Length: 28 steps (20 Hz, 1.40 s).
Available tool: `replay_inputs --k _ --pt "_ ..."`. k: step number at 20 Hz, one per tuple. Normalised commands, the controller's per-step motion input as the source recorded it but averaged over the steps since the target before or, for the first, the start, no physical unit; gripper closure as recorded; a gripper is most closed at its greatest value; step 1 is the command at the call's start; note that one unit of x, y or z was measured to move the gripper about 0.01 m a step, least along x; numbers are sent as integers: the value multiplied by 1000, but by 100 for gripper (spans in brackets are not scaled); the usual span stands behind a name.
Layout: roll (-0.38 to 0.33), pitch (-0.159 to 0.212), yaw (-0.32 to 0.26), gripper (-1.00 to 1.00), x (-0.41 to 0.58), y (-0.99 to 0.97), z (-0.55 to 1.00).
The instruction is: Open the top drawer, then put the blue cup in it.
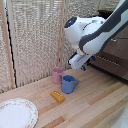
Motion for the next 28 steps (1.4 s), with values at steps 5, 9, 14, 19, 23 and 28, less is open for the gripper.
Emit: replay_inputs --k 5,9,14,19,23,28 --pt "235 28 -88 -100 626 197 3" --pt "180 51 -5 -100 653 88 -11" --pt "114 78 -3 -100 531 2 -92" --pt "51 25 -14 -100 216 0 -222" --pt "54 -16 -51 -100 129 0 -300" --pt "126 -54 -23 -100 141 -138 -309"
